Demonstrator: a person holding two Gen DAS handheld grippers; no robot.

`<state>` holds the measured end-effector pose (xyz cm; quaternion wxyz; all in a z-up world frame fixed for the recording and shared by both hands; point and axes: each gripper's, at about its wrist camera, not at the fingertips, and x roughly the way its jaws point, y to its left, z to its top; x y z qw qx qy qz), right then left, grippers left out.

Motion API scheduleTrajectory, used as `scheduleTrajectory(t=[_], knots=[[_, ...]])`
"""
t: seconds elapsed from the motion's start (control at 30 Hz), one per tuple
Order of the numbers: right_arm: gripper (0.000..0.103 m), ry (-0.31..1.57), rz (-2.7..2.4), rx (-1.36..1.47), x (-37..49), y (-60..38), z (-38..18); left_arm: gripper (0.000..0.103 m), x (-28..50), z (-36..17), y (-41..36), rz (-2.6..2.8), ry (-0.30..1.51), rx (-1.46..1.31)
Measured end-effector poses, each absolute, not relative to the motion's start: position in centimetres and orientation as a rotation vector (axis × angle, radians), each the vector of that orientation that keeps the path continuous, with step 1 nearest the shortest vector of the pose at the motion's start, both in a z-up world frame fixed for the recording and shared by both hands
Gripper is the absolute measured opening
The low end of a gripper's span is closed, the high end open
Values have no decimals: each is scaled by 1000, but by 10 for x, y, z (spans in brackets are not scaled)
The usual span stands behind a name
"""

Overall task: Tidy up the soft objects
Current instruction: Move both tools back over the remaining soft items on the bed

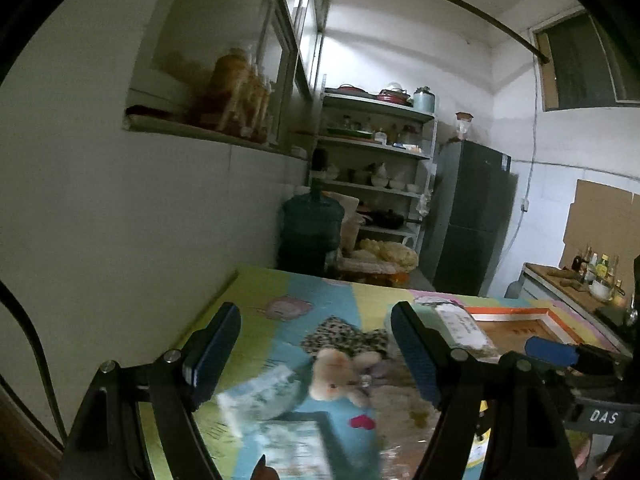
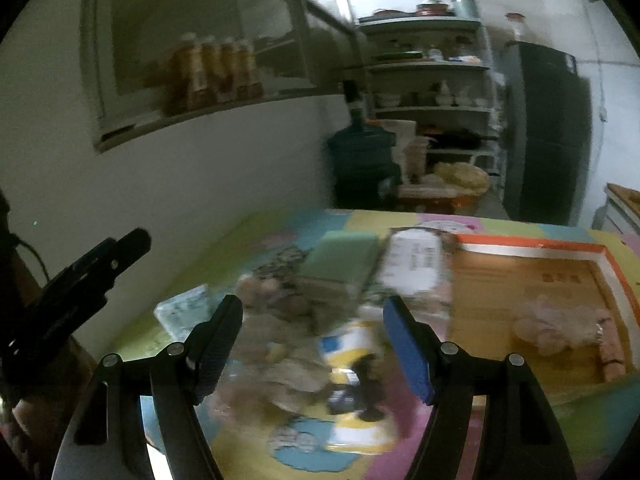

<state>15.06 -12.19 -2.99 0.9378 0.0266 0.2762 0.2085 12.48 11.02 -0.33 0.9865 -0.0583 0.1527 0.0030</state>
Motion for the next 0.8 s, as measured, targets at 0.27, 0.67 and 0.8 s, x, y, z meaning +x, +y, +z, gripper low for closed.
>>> scheduleTrajectory(t=[0.27, 0.67, 0.8], knots=[[74, 569, 538, 8, 135, -67, -34, 77, 133, -16, 135, -98, 331, 23], [74, 627, 599, -23, 132, -20, -52, 77, 164, -50, 167, -239, 459, 1], [74, 630, 586, -25, 133, -21, -56, 77, 179, -62, 172, -277, 523, -27]])
